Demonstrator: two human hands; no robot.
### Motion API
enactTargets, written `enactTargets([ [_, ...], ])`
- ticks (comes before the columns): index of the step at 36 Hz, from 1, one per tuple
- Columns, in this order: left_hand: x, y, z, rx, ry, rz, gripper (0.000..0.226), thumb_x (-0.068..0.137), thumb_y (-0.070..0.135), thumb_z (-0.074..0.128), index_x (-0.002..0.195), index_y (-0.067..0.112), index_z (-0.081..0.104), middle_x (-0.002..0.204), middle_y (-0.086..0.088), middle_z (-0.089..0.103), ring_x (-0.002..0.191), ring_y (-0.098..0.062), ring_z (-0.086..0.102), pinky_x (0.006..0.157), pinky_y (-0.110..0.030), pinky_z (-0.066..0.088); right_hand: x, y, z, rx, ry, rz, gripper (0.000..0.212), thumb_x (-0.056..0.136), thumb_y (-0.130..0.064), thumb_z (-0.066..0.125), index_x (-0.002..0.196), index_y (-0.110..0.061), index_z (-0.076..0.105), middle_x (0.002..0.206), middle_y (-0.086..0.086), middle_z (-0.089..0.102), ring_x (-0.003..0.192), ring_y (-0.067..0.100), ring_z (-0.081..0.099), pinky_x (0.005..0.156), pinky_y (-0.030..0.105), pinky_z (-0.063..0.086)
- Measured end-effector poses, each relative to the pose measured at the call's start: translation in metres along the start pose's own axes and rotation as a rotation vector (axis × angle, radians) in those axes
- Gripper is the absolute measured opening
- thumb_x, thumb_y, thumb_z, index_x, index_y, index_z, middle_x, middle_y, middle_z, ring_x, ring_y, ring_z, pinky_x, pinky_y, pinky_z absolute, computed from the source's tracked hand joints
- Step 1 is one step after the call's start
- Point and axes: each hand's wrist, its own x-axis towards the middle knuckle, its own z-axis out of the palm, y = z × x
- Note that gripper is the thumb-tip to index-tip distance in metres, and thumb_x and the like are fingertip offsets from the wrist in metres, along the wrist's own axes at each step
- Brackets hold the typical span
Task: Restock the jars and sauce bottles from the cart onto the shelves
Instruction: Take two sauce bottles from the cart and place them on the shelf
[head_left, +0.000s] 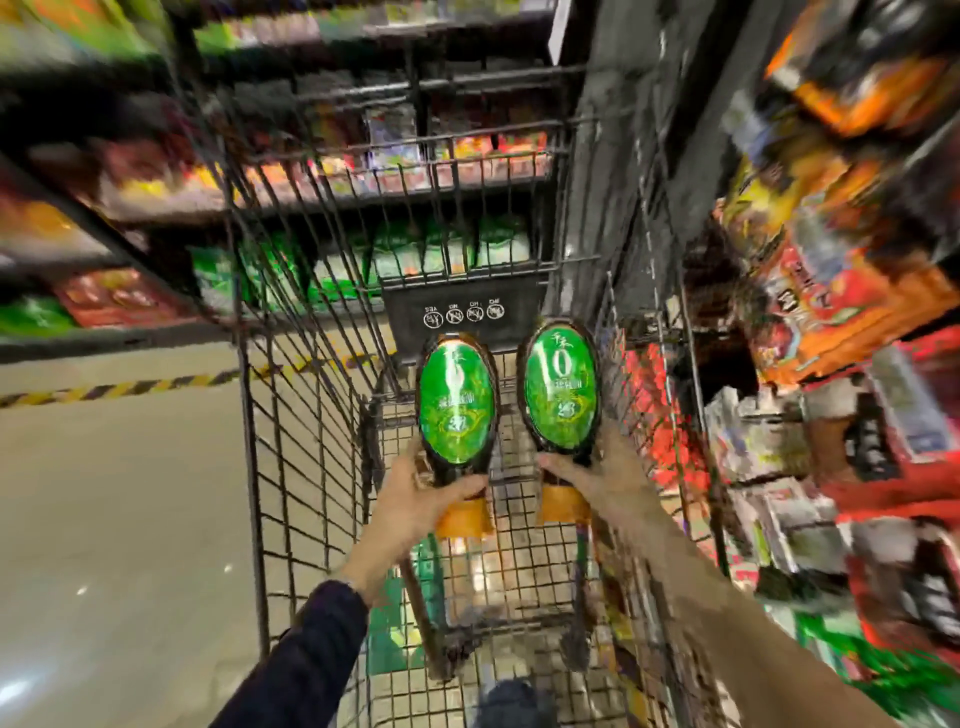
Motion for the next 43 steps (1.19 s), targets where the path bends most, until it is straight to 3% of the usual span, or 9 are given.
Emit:
enactTargets([
  [3, -0.029, 0.03, -0.014, -0.033, 0.037, 0.071, 0.076, 0.047, 0.042, 0.087, 0.112, 0.033, 0.049, 0.116, 0.001, 0.064, 0.103, -0.016, 0.062, 0.086, -0.032, 0.055, -0.022, -0.036, -0.019, 0.102, 0.017, -0.102, 0.043, 0.068, -0.014, 0.081, 0.103, -0.023, 0.058, 0.098, -0.005, 0.069, 0.085, -0.005, 0.065, 0.084, 0.02, 0.054],
  [6, -0.06, 0.062, -0.024, -0.001, 0.042, 0.183, 0.095, 0.048, 0.051, 0.088, 0.127, 0.022, 0.044, 0.121, 0.003, 0.06, 0.106, -0.012, 0.059, 0.086, -0.025, 0.054, -0.044, -0.07, -0.036, 0.242, 0.035, -0.21, 0.045, 0.07, 0.006, 0.075, 0.101, -0.02, 0.054, 0.095, -0.002, 0.067, 0.078, -0.009, 0.066, 0.079, 0.012, 0.053],
  [10, -0.108, 0.11, -0.033, -0.021, 0.106, 0.341, 0.06, 0.069, 0.018, 0.081, 0.114, 0.022, 0.042, 0.102, 0.011, 0.057, 0.082, 0.004, 0.051, 0.062, 0.002, 0.043, -0.077, -0.112, -0.066, 0.282, 0.097, -0.331, 0.053, 0.07, 0.005, 0.075, 0.111, -0.014, 0.047, 0.101, -0.001, 0.064, 0.08, -0.016, 0.062, 0.076, 0.004, 0.048],
  [13, -0.142, 0.134, -0.04, 0.004, 0.094, 0.459, 0.081, 0.056, 0.041, 0.085, 0.123, 0.026, 0.041, 0.119, 0.007, 0.057, 0.106, -0.013, 0.058, 0.096, -0.028, 0.048, -0.102, -0.139, -0.094, 0.275, 0.131, -0.391, 0.062, 0.066, -0.01, 0.081, 0.116, -0.016, 0.046, 0.118, 0.005, 0.061, 0.108, 0.011, 0.061, 0.101, 0.031, 0.046],
  [20, -0.215, 0.188, -0.046, -0.006, 0.095, 0.659, 0.066, 0.062, 0.029, 0.085, 0.112, 0.032, 0.043, 0.11, 0.006, 0.065, 0.098, -0.023, 0.065, 0.09, -0.04, 0.054, -0.172, -0.199, -0.15, 0.278, 0.235, -0.543, 0.107, 0.04, -0.06, 0.083, 0.126, -0.009, 0.044, 0.122, 0.005, 0.063, 0.112, 0.018, 0.061, 0.1, 0.044, 0.047],
  [27, -0.277, 0.234, -0.039, 0.003, 0.057, 0.886, 0.056, 0.07, 0.013, 0.08, 0.115, 0.018, 0.047, 0.096, 0.018, 0.059, 0.081, 0.013, 0.052, 0.063, 0.004, 0.041, -0.248, -0.233, -0.201, 0.236, 0.402, -0.672, 0.091, 0.048, -0.041, 0.084, 0.123, -0.01, 0.042, 0.12, 0.006, 0.063, 0.111, 0.018, 0.061, 0.101, 0.04, 0.046],
  [34, -0.313, 0.263, -0.024, 0.031, -0.062, 1.069, 0.055, 0.066, 0.006, 0.082, 0.112, 0.012, 0.052, 0.083, 0.007, 0.063, 0.063, 0.005, 0.058, 0.06, -0.009, 0.048, -0.314, -0.226, -0.233, 0.207, 0.622, -0.748, 0.092, 0.041, -0.061, 0.085, 0.116, -0.026, 0.046, 0.121, 0.005, 0.063, 0.113, 0.021, 0.06, 0.1, 0.049, 0.046],
  [39, -0.333, 0.267, -0.011, 0.023, -0.274, 1.128, 0.065, 0.058, 0.01, 0.088, 0.114, 0.007, 0.055, 0.105, 0.0, 0.069, 0.087, 0.001, 0.066, 0.086, -0.022, 0.052, -0.377, -0.21, -0.236, 0.181, 0.823, -0.667, 0.112, 0.039, -0.071, 0.079, 0.129, -0.02, 0.036, 0.13, 0.005, 0.055, 0.12, 0.021, 0.055, 0.101, 0.046, 0.045],
  [43, -0.362, 0.264, 0.007, 0.052, -0.425, 1.151, 0.083, 0.038, 0.05, 0.09, 0.109, 0.022, 0.057, 0.107, 0.003, 0.07, 0.1, -0.011, 0.066, 0.086, -0.028, 0.053, -0.431, -0.191, -0.232, 0.16, 0.995, -0.595, 0.106, 0.044, -0.063, 0.079, 0.13, -0.018, 0.037, 0.13, 0.003, 0.055, 0.119, 0.019, 0.054, 0.1, 0.044, 0.046],
])
